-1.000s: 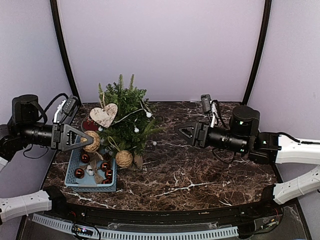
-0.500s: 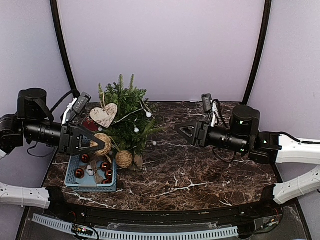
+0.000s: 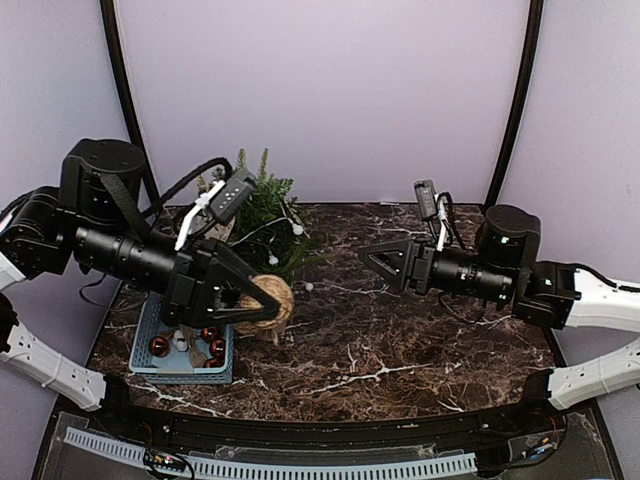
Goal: Decorate the small christmas tree
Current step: Pass from the left arm to the right
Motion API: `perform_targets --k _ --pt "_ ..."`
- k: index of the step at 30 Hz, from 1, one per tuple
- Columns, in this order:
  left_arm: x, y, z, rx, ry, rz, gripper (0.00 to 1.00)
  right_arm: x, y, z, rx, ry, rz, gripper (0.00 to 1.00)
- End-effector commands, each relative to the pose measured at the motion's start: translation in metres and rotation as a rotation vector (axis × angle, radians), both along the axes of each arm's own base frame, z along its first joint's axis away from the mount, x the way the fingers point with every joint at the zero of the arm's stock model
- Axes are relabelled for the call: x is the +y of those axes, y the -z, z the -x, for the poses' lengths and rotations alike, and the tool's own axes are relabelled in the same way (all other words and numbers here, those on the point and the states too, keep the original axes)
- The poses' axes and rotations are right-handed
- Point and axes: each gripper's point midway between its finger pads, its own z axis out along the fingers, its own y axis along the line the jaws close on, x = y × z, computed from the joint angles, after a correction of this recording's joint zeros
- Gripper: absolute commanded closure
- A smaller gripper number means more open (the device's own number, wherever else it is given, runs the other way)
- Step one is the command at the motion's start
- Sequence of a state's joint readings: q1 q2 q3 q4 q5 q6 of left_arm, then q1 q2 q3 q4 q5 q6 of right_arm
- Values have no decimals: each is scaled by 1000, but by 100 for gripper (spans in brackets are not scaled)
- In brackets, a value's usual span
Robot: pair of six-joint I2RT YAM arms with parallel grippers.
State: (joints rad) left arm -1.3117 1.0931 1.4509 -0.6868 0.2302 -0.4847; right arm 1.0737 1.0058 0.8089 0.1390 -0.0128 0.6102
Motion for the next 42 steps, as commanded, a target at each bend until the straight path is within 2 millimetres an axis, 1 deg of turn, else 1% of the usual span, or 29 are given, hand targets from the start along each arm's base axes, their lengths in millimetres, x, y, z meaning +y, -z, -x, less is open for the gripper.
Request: perform_targets --k 1,2,5,8,10,13,16,19,21,24,26,29,31,36,40,42 --pt "-26 -4 -18 -21 -95 -21 77 4 -39 32 -108 -173 -40 37" --pt "-36 -4 -22 -8 -112 -11 77 4 -45 40 -128 -211 -47 36" --pt "-54 -3 -31 32 -164 10 77 0 -64 66 -196 -340 -93 32" --pt "-63 -7 -37 77 -205 35 75 -7 -78 83 -261 -408 -130 30" --pt "-69 -5 -41 114 -235 43 74 -10 -84 89 -290 -429 -144 29" --pt "-77 0 -42 171 -257 40 73 -8 -85 98 -332 -481 -133 26" --pt "-84 2 -40 210 -251 40 73 -4 -81 112 -377 -538 -124 22" --pt "-89 4 -39 247 -247 41 73 2 -75 120 -396 -567 -99 18" --pt "-91 5 -40 265 -244 41 72 7 -70 123 -419 -563 -83 17" --pt "-94 8 -38 290 -231 35 72 10 -58 122 -474 -517 -48 16" --pt "-95 8 -37 304 -222 34 72 11 -55 121 -524 -484 -34 15" --pt "-98 10 -34 319 -200 31 72 14 -52 118 -570 -445 -13 14" --pt "-99 11 -32 328 -190 28 72 17 -51 121 -594 -446 -6 14" --pt "-101 9 -30 337 -175 33 72 29 -42 123 -624 -434 42 14" --pt "-102 11 -28 345 -165 31 72 35 -39 124 -647 -427 61 15" --pt "-102 11 -28 346 -162 33 72 36 -40 123 -654 -417 66 18"
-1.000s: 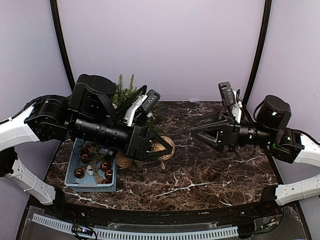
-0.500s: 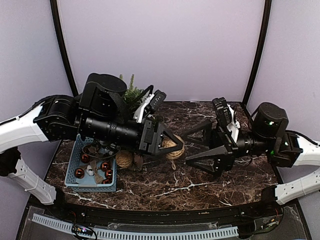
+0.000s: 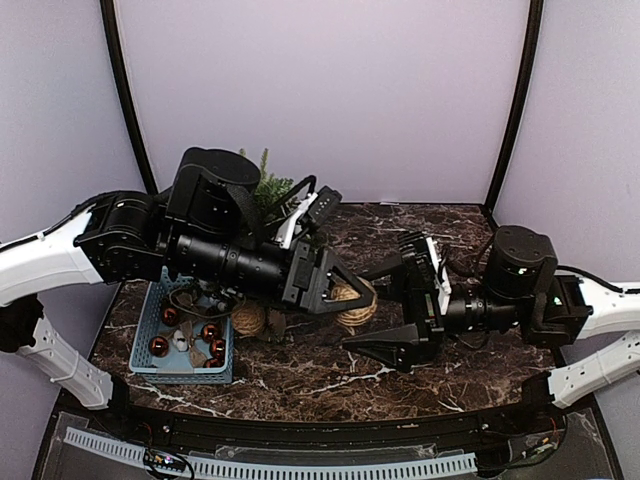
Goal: Decorate the small christmas tree
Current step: Pass from the left arm to the right
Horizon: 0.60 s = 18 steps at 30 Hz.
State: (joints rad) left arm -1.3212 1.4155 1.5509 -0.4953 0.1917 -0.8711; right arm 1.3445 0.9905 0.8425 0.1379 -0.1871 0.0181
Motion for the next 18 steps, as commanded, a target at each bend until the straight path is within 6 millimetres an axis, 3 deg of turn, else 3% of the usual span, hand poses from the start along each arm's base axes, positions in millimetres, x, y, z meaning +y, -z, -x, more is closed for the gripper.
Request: perform_targets --k 1,5,9,18 --pt "-1 -19 1 -2 13 62 72 3 -18 -4 -62 40 -59 19" --pt "-1 -15 2 5 16 51 72 0 -24 -5 -66 55 -89 28" --pt "-1 -13 3 10 20 48 72 -1 -30 -4 -67 57 -116 31" --pt "0 -17 2 6 14 71 72 2 -27 -3 -56 46 -100 59"
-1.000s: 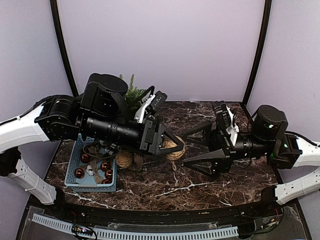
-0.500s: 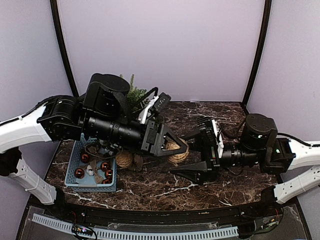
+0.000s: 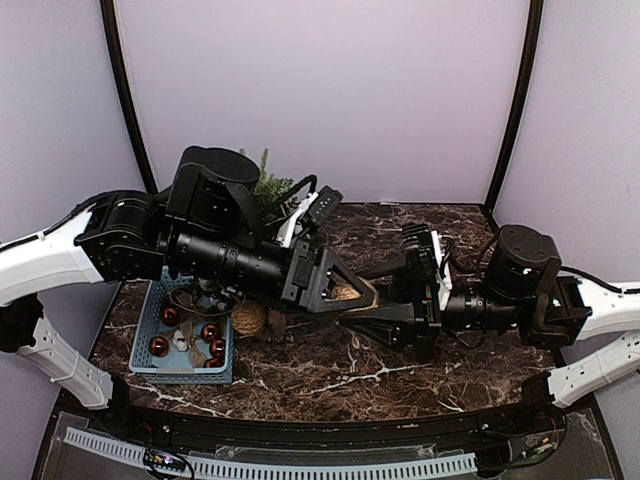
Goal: Decorate the small christmas tree
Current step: Pass from the left arm to the right
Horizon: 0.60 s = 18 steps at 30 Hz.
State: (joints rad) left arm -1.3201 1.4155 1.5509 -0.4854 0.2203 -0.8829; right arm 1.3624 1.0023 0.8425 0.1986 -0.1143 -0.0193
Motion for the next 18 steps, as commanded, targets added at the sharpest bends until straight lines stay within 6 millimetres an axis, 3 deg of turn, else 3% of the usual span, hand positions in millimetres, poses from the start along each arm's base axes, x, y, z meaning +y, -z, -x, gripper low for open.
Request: perform_targets --k 1,4,8,11,12,18 --pt "1 -17 -2 -15 -10 70 72 -2 -15 4 -6 -8 -51 62" --pt "3 -18 -5 -24 -29 84 65 -4 -16 4 5 -7 -52 69" --pt "8 -27 -14 -87 -66 118 30 -9 -18 -6 71 49 -64 73" --pt "14 -26 -20 -147 -96 138 12 -12 -13 -18 145 107 -47 74" --pt "17 -36 -22 -180 -105 174 6 -14 -12 -20 168 115 -50 74" --pt "16 -33 -23 -316 -66 183 1 -33 -24 -35 300 126 -148 76"
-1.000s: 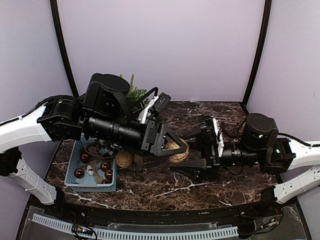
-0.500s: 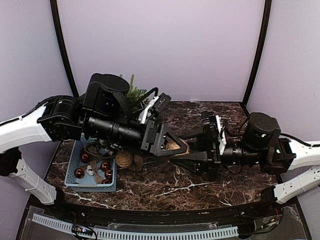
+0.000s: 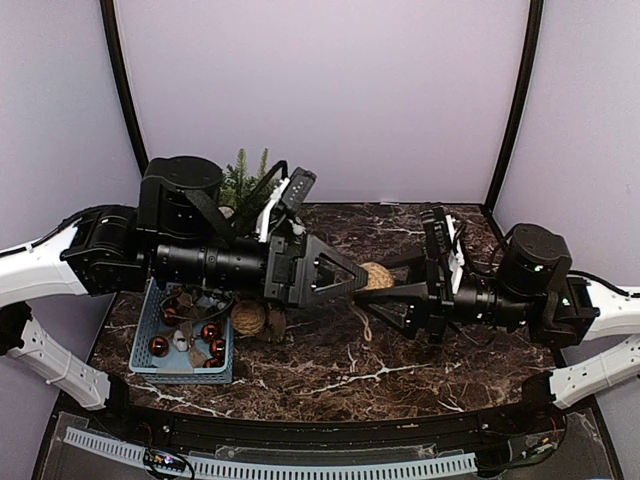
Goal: Decorate the small christmas tree
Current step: Pass from the left arm to the right, then pass from the right arm to the left
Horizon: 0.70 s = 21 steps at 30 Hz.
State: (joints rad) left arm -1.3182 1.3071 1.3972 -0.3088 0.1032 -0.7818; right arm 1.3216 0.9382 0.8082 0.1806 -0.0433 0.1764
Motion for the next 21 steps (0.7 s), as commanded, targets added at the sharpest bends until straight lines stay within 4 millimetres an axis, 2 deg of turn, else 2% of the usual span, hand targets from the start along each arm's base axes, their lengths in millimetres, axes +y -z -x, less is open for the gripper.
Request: perform_targets --k 1,2,4,7,9,13,21 --pt "2 -18 -4 -164 17 64 1 -17 -27 -13 117 23 -130 76" --pt "0 -20 -3 -200 33 74 2 -20 -32 -13 133 15 -148 76" --pt "-4 -19 0 -235 65 87 9 -24 -43 -12 157 -5 -185 76" --pt "-15 -16 8 -272 128 102 34 -29 -57 -10 188 -34 -237 76" --pt "-23 -15 14 -292 160 103 43 -32 -65 -8 196 -47 -261 76" --pt "-33 -15 21 -312 192 123 53 -35 -72 -8 205 -47 -275 76" --pt "-32 -15 21 -314 183 174 79 -35 -72 -11 216 -28 -279 76"
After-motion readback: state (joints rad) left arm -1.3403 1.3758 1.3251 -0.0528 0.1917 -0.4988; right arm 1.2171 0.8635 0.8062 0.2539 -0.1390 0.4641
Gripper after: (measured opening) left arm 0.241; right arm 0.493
